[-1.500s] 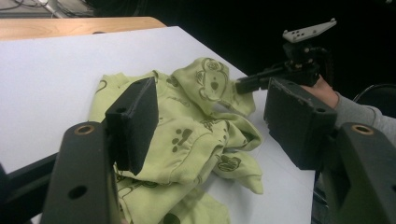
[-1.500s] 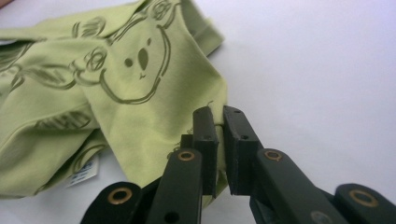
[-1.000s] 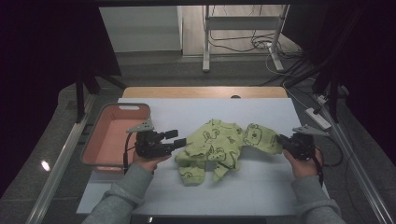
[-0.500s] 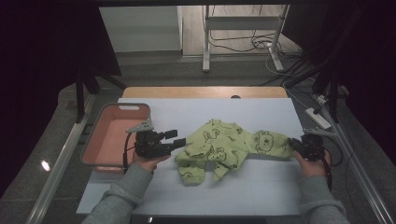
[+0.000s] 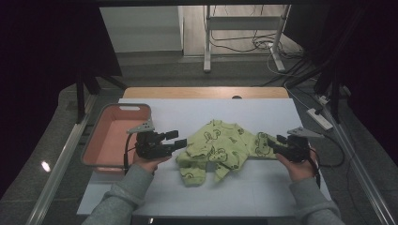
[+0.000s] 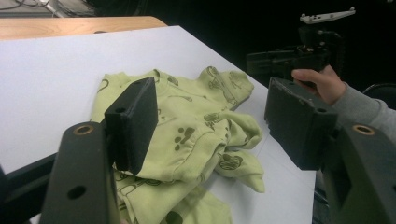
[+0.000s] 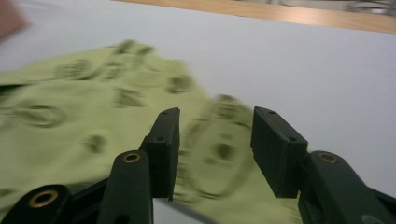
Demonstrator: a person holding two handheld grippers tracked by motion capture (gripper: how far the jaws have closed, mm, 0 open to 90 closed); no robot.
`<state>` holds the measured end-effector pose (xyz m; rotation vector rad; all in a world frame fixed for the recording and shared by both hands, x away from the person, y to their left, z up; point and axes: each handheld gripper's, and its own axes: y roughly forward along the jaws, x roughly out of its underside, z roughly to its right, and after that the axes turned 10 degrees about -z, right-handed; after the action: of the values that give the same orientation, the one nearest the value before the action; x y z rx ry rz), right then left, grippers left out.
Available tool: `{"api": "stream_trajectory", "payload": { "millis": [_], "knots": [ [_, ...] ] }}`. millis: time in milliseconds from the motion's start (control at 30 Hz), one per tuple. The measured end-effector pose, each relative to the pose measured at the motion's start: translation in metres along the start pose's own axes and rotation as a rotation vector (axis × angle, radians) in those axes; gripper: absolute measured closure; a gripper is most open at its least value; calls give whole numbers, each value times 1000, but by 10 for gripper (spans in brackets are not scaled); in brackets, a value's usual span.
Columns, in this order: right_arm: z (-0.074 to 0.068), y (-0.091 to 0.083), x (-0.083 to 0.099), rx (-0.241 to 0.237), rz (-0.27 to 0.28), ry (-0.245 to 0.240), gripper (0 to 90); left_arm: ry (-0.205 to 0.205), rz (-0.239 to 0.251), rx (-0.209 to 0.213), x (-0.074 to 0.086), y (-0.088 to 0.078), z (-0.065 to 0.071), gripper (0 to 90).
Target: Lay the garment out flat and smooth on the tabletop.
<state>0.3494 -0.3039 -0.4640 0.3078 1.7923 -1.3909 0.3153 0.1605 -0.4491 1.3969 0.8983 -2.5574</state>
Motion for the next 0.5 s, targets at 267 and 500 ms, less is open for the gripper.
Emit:
{"api": "stream_trajectory", "payload": {
  "millis": [267, 500],
  "knots": [
    [-61, 11, -2, -213, -18, -126, 517, 1, 2, 0, 0, -1, 0, 343],
    [-102, 18, 4, -324, -59, -222, 513, 0, 2, 0, 0, -1, 0, 343]
  ]
}}
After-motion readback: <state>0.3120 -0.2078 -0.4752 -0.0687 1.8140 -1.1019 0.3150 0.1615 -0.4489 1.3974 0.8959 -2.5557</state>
